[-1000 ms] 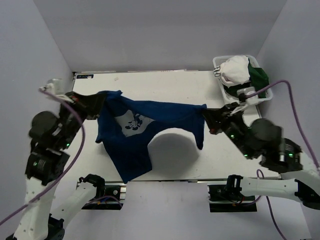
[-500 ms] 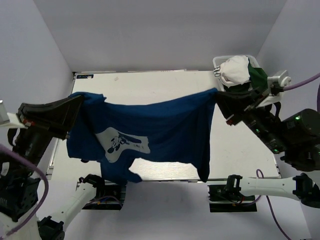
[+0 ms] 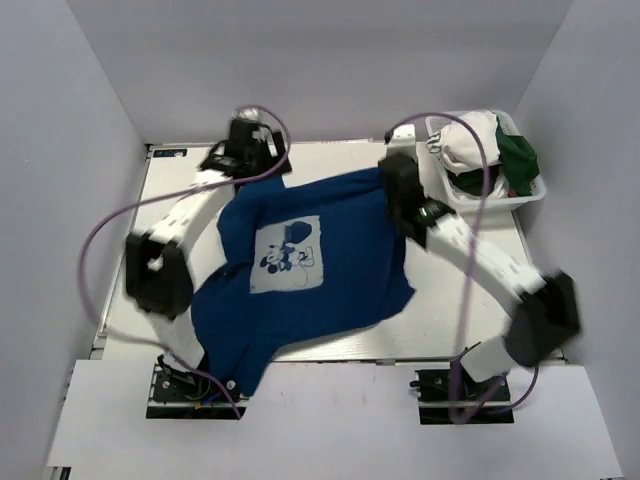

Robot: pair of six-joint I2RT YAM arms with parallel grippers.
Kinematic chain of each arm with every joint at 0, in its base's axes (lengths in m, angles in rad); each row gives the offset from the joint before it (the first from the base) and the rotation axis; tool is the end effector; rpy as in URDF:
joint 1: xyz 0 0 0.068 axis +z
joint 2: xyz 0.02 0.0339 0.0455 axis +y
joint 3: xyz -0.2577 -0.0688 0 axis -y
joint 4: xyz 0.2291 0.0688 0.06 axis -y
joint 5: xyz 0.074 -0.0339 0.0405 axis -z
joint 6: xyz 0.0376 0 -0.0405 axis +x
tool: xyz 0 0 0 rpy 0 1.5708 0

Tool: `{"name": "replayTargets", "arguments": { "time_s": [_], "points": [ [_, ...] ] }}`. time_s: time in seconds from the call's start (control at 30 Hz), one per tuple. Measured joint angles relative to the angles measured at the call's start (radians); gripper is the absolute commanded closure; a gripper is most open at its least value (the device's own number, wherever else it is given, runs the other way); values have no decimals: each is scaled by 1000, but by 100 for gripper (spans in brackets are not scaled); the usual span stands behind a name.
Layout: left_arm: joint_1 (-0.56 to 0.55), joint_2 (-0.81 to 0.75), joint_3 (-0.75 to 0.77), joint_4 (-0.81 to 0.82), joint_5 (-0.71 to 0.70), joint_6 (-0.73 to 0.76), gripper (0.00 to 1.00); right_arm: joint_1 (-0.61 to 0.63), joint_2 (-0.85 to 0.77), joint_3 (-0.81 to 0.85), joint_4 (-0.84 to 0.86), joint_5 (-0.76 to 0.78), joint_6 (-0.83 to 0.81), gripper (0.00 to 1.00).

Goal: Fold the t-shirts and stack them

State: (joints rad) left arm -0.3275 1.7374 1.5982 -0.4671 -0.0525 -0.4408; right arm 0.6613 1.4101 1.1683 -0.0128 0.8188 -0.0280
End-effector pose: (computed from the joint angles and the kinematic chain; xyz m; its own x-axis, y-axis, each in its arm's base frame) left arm 0.3695 -0.1235 0.3317 -0.6076 -0.2436 -0.7560 0.0234 0.9459 -0.3236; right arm 0.2631 0.1700 0.3462 -0.2026 -0.1819 -0.9622 0.1327 0.9685 -0.2110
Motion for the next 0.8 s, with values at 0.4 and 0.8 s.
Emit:
{"name": "replayTargets", "arguments": {
  "time_s": [0.4,0.8],
  "points": [
    [37,261,98,-152,-45,15,0,-141,372,225,-349,-323,207,10],
    [31,-187,-533,-3,-34,-48,0,-138,171,-174,-304,-439,397,10]
  ]
}}
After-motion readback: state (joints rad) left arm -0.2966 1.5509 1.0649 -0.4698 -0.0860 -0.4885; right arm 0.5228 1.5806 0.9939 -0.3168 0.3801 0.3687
